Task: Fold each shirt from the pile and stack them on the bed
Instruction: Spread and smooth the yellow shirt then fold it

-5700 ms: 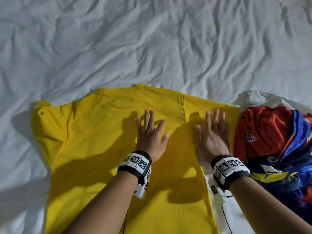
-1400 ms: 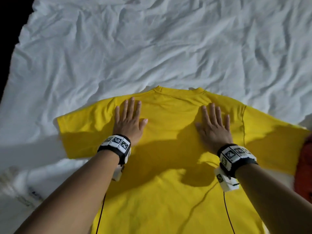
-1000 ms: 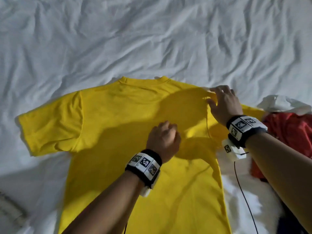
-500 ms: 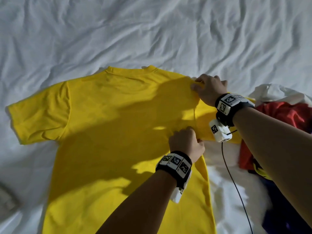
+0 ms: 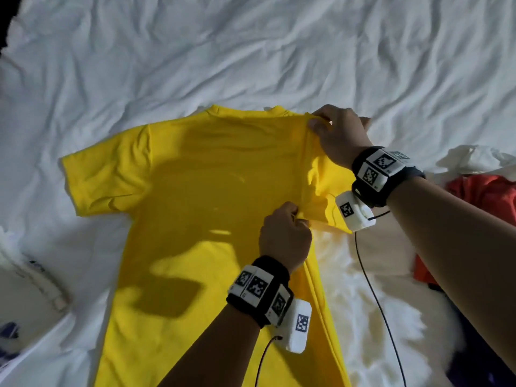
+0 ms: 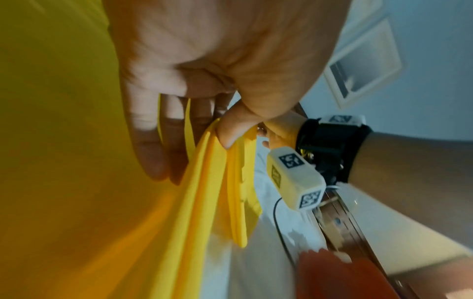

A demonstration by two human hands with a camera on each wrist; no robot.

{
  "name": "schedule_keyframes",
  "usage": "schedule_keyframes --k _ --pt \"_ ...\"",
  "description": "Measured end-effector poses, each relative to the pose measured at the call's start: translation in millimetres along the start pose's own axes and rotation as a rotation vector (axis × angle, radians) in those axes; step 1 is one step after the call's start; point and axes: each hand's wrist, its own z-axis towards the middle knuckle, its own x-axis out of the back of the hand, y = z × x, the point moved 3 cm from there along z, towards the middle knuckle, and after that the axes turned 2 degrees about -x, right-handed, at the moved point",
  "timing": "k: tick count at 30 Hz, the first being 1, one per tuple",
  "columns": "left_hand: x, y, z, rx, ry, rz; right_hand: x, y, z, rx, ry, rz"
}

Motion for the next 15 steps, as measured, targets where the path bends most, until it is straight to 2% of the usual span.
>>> schedule_keyframes --k 5,9,12,15 --pt "31 -42 7 0.163 0.003 -0.091 -35 -32 4 -0.032 -0.067 -0.036" --pt "42 -61 11 0.234 0.009 -0.129 -60 -41 -2 -0.058 -0.1 -0.074" --pt "42 -68 12 0.245 -0.003 -0.158 -63 -37 -32 -0.047 -0.013 -0.006" --pt "44 -65 0 0.238 0.016 -0.209 -71 -15 -89 -0.072 0.067 0.115"
